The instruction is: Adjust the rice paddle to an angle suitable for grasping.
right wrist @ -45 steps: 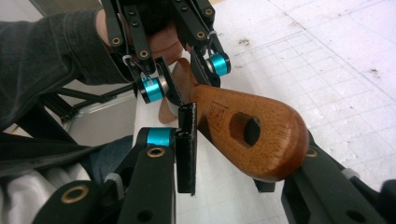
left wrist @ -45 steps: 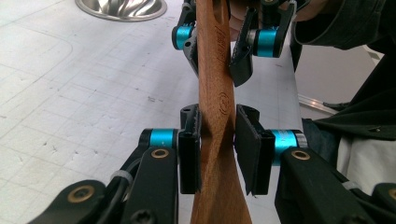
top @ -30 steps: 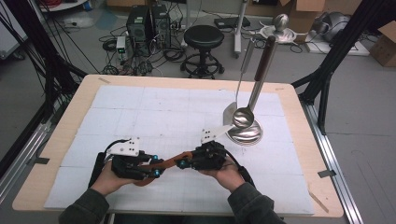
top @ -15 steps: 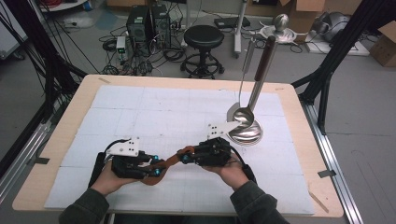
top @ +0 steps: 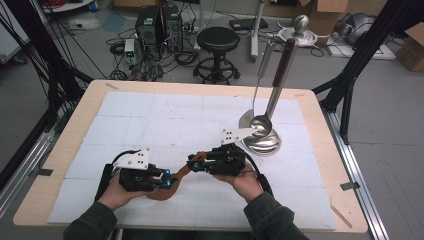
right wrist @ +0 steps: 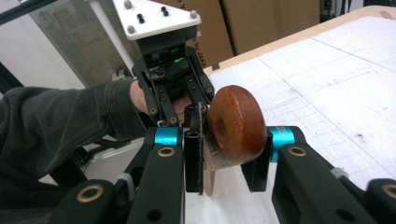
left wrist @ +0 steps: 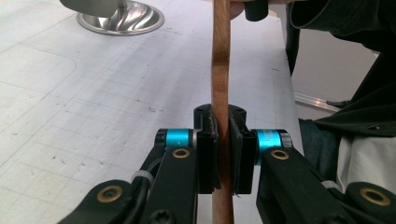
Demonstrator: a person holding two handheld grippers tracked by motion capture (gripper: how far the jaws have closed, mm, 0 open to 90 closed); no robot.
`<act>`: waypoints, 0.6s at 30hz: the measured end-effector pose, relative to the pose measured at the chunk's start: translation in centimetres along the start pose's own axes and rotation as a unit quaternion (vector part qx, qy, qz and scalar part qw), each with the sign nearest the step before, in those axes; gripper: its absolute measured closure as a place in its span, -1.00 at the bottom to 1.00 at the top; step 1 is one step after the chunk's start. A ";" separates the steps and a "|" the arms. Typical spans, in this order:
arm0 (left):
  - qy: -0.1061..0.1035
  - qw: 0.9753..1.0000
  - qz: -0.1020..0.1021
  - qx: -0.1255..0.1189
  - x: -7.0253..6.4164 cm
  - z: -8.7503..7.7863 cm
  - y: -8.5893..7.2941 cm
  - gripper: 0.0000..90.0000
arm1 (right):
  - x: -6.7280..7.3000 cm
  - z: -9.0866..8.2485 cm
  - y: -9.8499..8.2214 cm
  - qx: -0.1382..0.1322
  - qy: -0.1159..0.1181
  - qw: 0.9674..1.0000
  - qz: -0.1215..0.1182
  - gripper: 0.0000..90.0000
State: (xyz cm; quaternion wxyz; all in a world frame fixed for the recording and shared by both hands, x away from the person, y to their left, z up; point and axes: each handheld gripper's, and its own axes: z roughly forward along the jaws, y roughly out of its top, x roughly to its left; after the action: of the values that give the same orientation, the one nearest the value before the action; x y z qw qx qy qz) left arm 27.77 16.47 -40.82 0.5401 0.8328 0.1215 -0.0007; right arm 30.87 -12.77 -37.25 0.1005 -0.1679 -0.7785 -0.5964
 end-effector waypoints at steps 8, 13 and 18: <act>0.006 1.000 -0.005 0.000 0.0 0.0 0.0 0.85 | -0.1 1.0 -0.8 0.016 -0.013 1.000 0.004 0.45; 0.015 1.000 -0.003 -0.002 0.0 0.0 0.0 0.86 | 0.0 1.4 -1.2 0.024 -0.022 0.999 0.007 0.46; 0.025 1.000 -0.002 -0.009 -0.1 -0.1 0.1 0.85 | 0.1 1.5 -1.1 0.014 -0.026 1.000 -0.002 0.54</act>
State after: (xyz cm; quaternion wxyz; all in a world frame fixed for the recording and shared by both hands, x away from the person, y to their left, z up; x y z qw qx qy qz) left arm 27.72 16.49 -40.74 0.5445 0.8273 0.1369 0.0201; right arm 30.43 -11.58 -38.60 0.0816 -0.1807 -0.7891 -0.5814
